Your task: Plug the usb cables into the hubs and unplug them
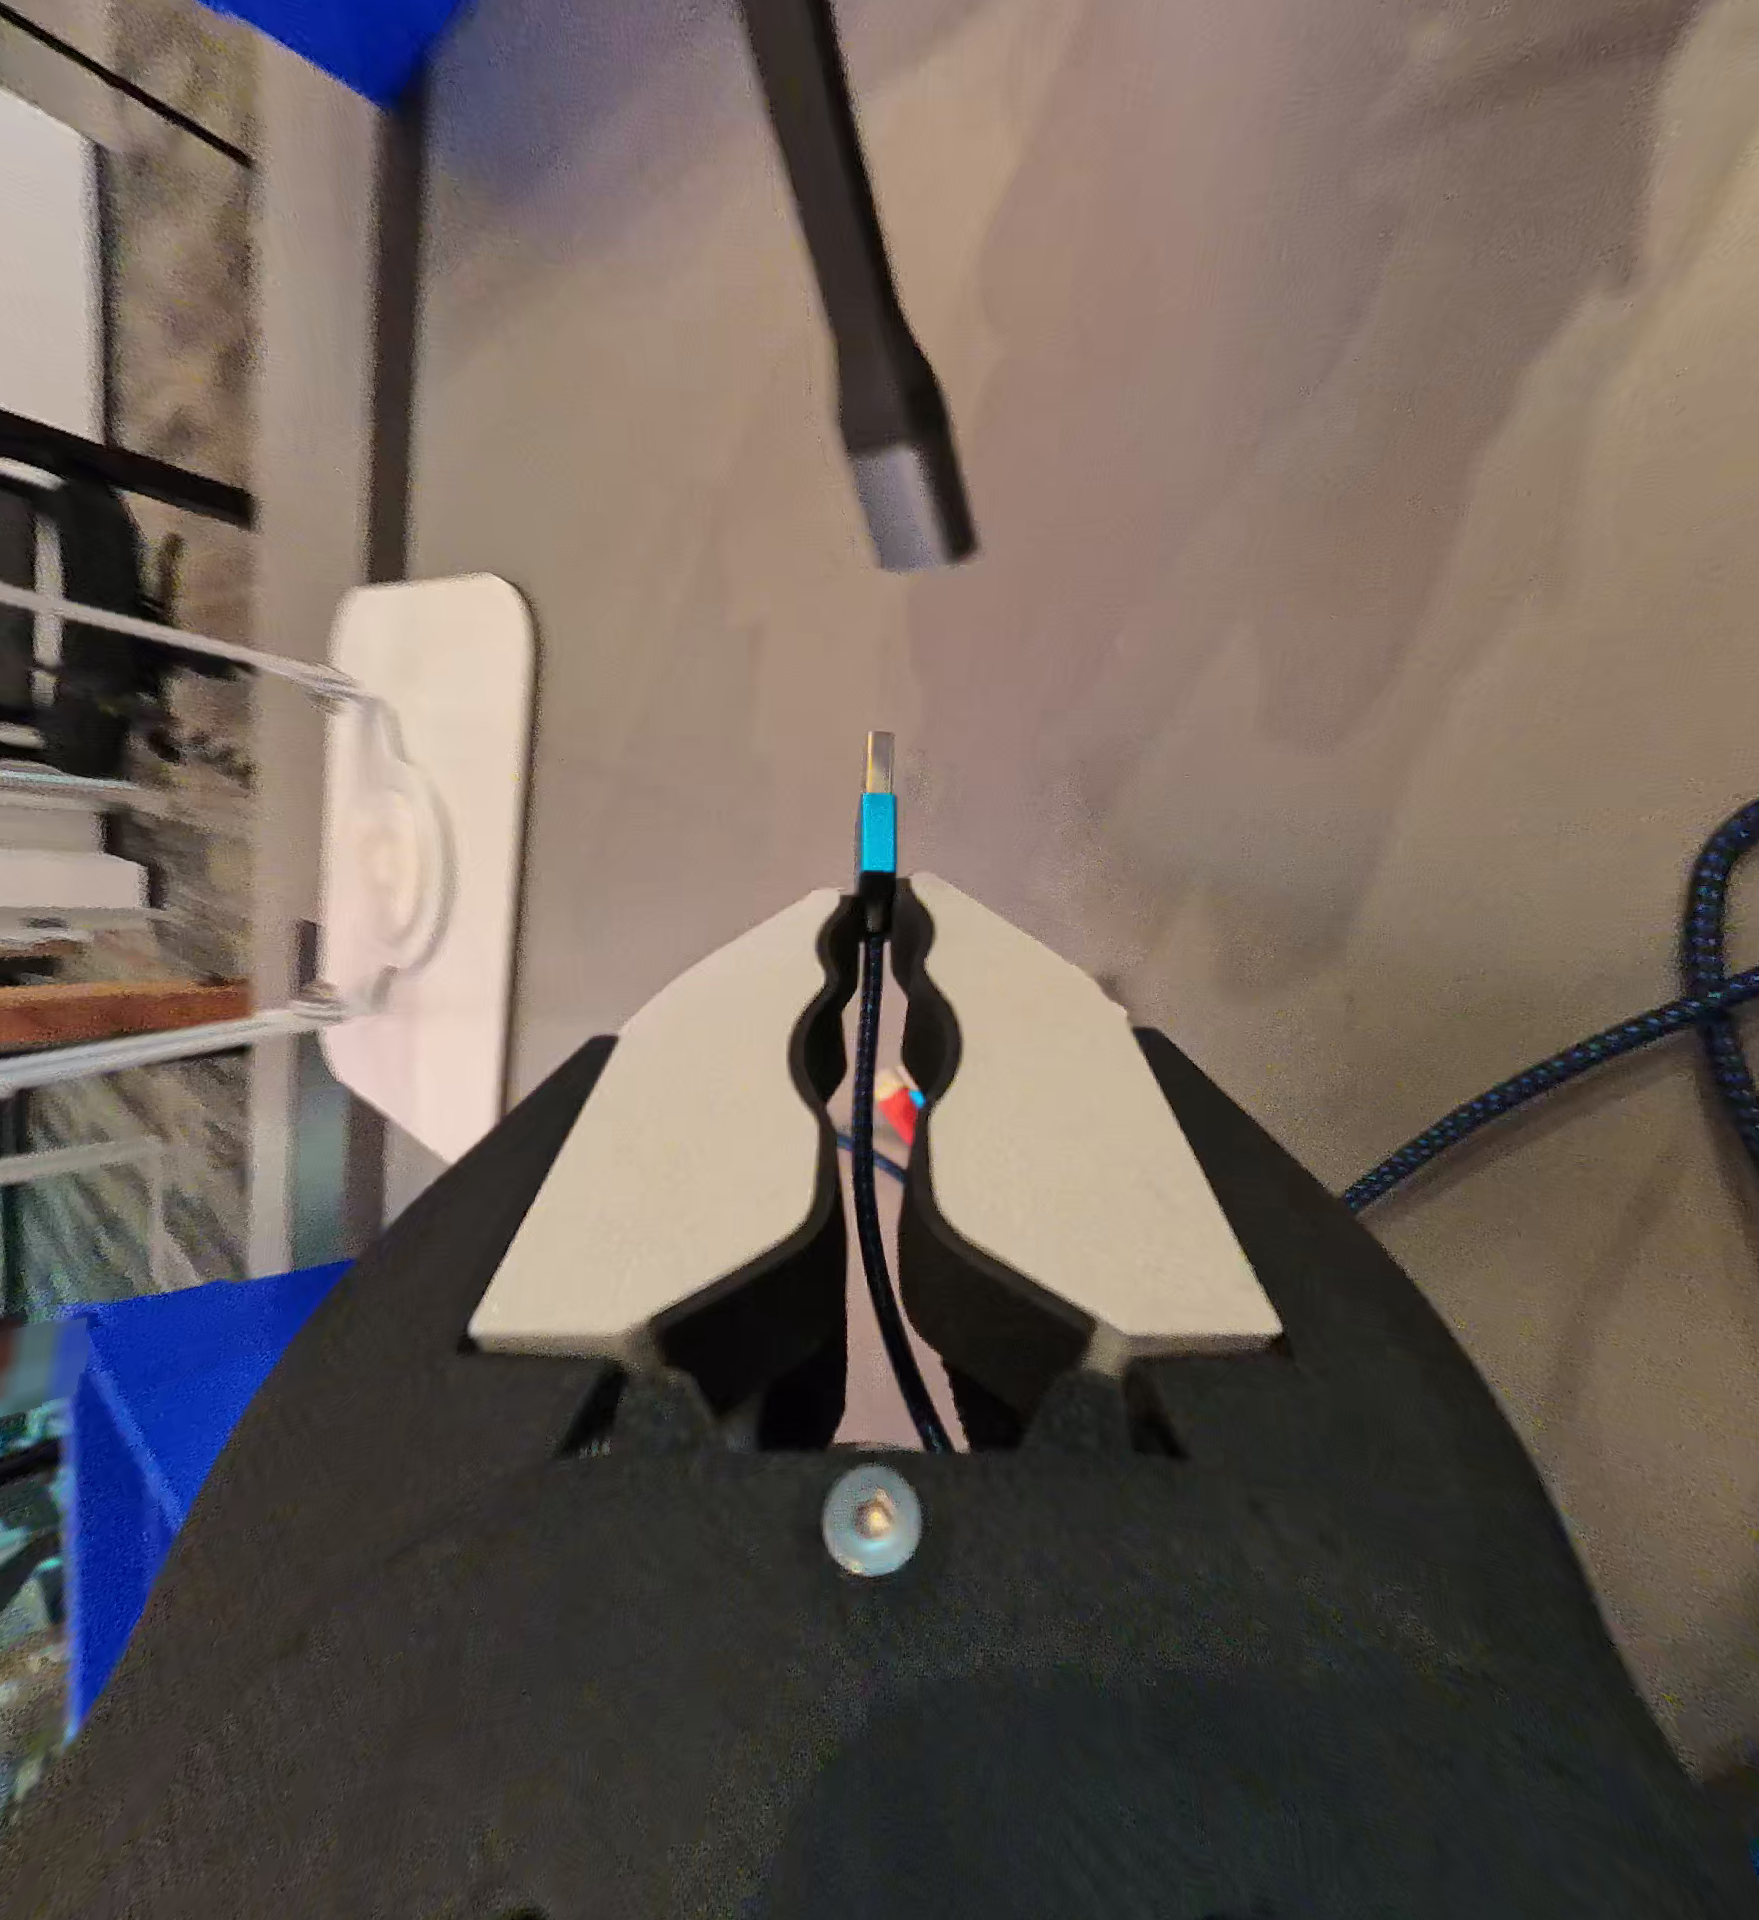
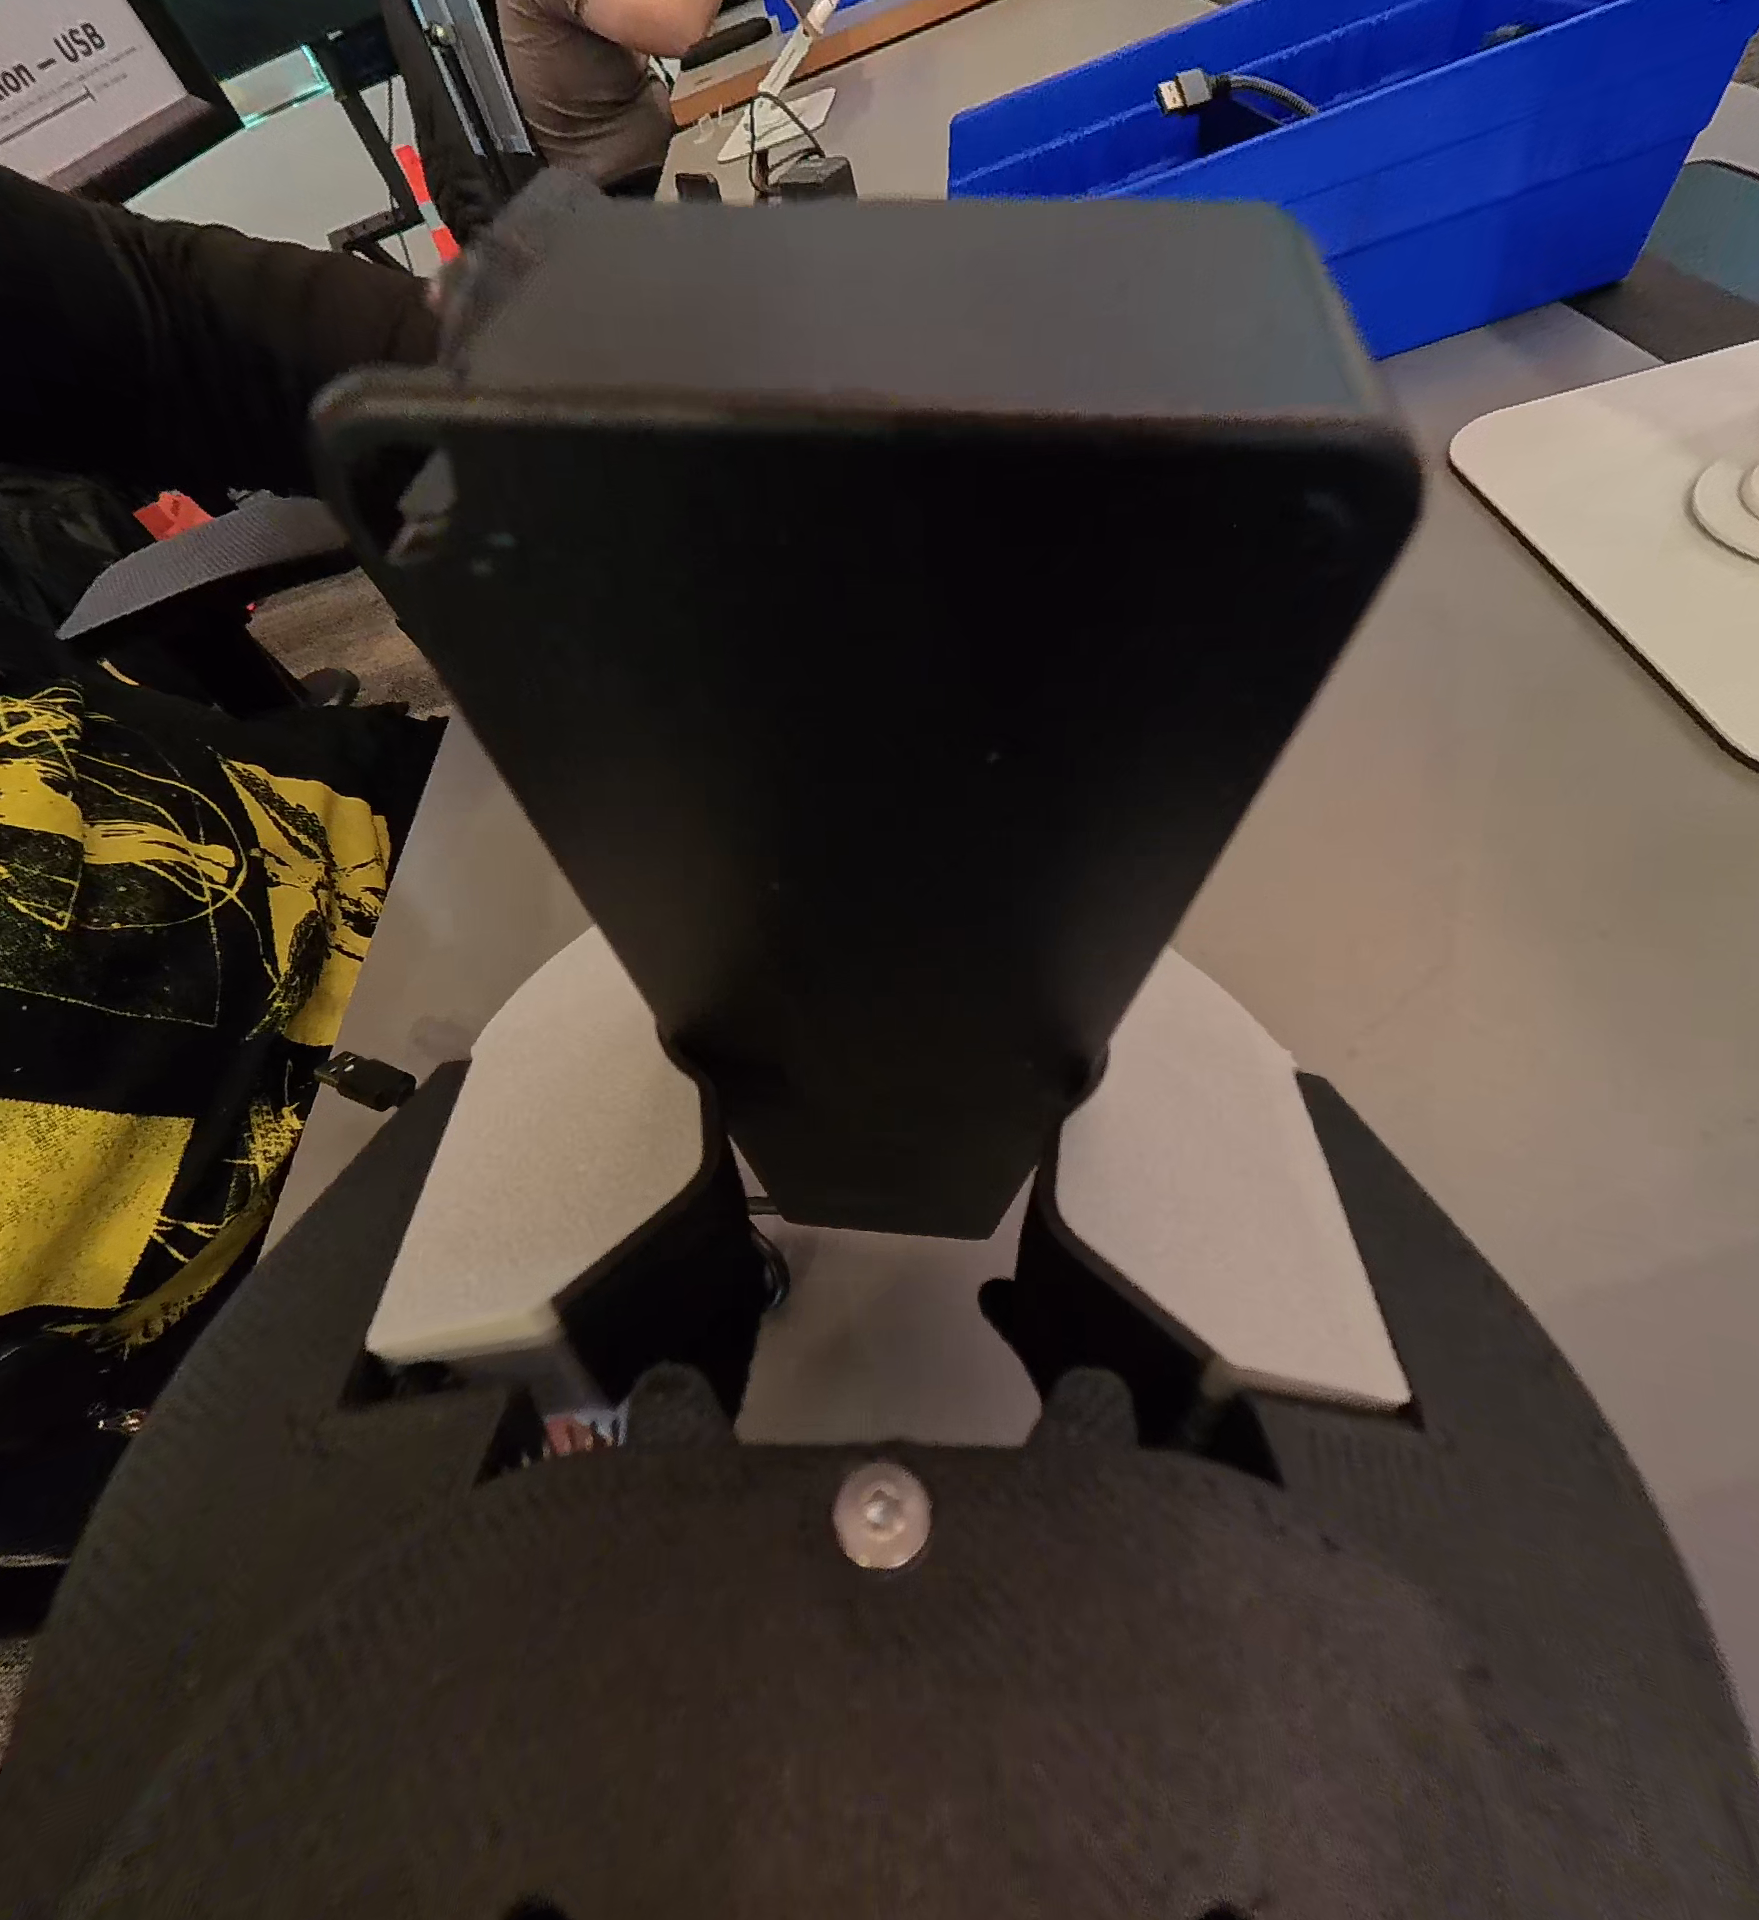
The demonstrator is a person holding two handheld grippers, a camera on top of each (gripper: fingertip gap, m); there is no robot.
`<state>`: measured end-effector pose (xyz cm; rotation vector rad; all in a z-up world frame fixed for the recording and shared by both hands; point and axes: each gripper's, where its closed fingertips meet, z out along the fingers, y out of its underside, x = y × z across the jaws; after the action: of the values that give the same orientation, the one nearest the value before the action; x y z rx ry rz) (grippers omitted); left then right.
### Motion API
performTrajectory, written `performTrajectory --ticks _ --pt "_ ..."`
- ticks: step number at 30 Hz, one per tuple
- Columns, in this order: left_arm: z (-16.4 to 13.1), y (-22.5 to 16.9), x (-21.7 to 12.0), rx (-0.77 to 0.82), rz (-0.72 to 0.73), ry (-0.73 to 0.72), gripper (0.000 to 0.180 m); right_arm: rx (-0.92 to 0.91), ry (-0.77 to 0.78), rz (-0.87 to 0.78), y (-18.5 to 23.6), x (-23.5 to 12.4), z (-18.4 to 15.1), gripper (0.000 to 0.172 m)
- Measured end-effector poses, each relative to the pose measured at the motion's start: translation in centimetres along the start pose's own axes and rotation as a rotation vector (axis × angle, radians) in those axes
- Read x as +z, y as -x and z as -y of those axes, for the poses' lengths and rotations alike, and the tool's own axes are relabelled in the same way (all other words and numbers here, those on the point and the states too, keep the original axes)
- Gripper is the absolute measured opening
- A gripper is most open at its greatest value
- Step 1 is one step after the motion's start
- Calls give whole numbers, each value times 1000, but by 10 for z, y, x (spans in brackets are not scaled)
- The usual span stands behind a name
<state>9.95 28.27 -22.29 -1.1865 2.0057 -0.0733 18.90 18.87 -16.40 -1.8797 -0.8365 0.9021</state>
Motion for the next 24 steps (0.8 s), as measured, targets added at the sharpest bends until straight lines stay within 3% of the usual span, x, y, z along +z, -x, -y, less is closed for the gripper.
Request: performTrajectory --ticks 3,7,13,18,24 --pt "19 23 -22 28 83 -72 6 6 -28 47 5 -1 3 64" --pt "66 46 -58 124 186 -190 6 18 -84 164 20 -2 10 64" --pt "136 39 -73 304 177 -280 7 30 -144 287 34 -1 16 64" --pt "152 24 -51 398 124 -225 7 10 -131 304 40 2 15 64" --pt "160 21 -44 425 159 -208 6 -8 -112 299 44 4 15 63"
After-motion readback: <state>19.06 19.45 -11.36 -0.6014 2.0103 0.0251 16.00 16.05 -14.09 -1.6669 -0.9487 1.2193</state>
